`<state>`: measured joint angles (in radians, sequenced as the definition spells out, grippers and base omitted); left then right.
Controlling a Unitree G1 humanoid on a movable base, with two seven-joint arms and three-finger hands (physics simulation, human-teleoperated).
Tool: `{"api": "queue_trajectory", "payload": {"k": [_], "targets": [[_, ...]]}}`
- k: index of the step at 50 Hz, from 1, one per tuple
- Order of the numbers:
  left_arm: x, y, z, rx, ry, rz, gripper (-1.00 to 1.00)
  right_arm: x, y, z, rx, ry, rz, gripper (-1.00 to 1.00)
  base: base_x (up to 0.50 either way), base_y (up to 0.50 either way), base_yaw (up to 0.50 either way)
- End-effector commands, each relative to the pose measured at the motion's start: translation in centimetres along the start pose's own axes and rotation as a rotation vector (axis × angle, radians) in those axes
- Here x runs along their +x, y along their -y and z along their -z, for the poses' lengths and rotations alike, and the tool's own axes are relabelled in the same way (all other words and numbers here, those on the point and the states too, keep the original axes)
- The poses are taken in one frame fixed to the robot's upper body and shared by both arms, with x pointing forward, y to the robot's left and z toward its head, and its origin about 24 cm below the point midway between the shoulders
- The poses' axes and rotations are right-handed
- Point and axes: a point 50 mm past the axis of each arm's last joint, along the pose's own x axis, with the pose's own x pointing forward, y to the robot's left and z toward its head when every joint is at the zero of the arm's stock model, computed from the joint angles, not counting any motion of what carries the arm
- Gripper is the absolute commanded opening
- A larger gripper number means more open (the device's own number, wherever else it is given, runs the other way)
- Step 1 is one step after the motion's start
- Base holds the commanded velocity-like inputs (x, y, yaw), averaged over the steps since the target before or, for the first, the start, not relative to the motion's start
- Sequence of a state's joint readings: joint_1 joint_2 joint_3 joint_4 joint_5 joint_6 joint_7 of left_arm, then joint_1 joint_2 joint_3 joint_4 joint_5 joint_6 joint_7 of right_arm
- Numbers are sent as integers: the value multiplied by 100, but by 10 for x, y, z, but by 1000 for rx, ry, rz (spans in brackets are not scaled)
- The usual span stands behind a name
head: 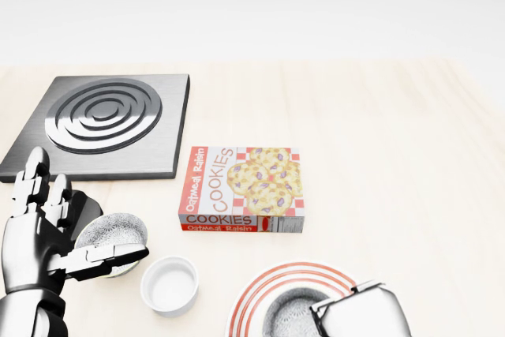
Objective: Pick the akita bowl next to the plate and place it on the plate.
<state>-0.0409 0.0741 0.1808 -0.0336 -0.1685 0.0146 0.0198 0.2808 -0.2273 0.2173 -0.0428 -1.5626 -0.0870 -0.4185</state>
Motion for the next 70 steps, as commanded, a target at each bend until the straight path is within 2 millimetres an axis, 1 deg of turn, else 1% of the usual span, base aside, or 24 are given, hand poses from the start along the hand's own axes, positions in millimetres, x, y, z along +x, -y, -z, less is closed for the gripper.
{"api": "queue_trajectory", "payload": {"k": [1,13,14,15,16,31,34,38,40,42,43,45,46,47,48,52,53,57,60,61,67,70], "targets": [[0,0,0,1,0,1,100,-2,0,7,11,-38,35,-100,0,0,0],[0,0,1,2,1,0,100,-2,-4,7,15,-39,25,-100,0,0,0],[0,0,1,2,1,0,100,-2,-4,8,18,-41,21,-86,0,0,0],[0,0,1,2,1,0,100,-2,-5,8,24,-46,15,-24,0,0,0],[0,0,2,2,1,0,100,-2,-7,9,24,-48,11,100,0,0,0],[0,1,0,2,2,0,100,0,-9,11,15,-50,10,100,0,0,0],[0,0,2,2,2,0,100,1,-9,12,11,-50,9,100,0,0,0],[0,1,0,3,2,2,100,-1,-4,17,8,-66,-12,100,0,0,0],[0,0,1,3,1,2,100,-1,3,20,-32,-60,-6,100,0,0,0],[-1,1,-1,4,0,4,100,-3,11,26,-36,-84,-16,100,0,0,0],[-1,1,-1,4,0,4,100,-3,12,26,-37,-87,-16,100,0,0,0],[1,0,4,3,-1,5,100,-5,19,34,-43,-121,-32,100,0,0,0],[1,0,4,3,-1,5,100,-5,20,34,-43,-124,-32,100,0,0,0],[0,0,3,3,-1,6,100,-6,25,39,-45,-145,-36,100,0,0,0],[0,1,2,2,-2,7,100,-9,25,41,-36,-162,-56,100,0,0,0],[-1,1,2,2,-3,8,100,-12,23,43,-79,-171,-50,100,0,0,0],[0,1,3,2,-4,8,100,-16,24,44,-98,-172,-52,100,0,0,0],[-1,1,2,2,-5,8,100,-20,32,53,-93,-221,-54,100,0,0,0],[-1,1,2,2,-5,8,100,-20,34,55,-87,-242,-56,100,0,0,0],[-1,1,3,2,-5,7,100,-22,36,61,-89,-264,-63,100,0,0,0],[0,1,4,1,-5,7,100,-29,40,73,-84,-339,-77,100,0,0,0],[-2,2,0,2,-5,7,100,-31,47,83,-68,-394,-76,100,0,0,0]]}}
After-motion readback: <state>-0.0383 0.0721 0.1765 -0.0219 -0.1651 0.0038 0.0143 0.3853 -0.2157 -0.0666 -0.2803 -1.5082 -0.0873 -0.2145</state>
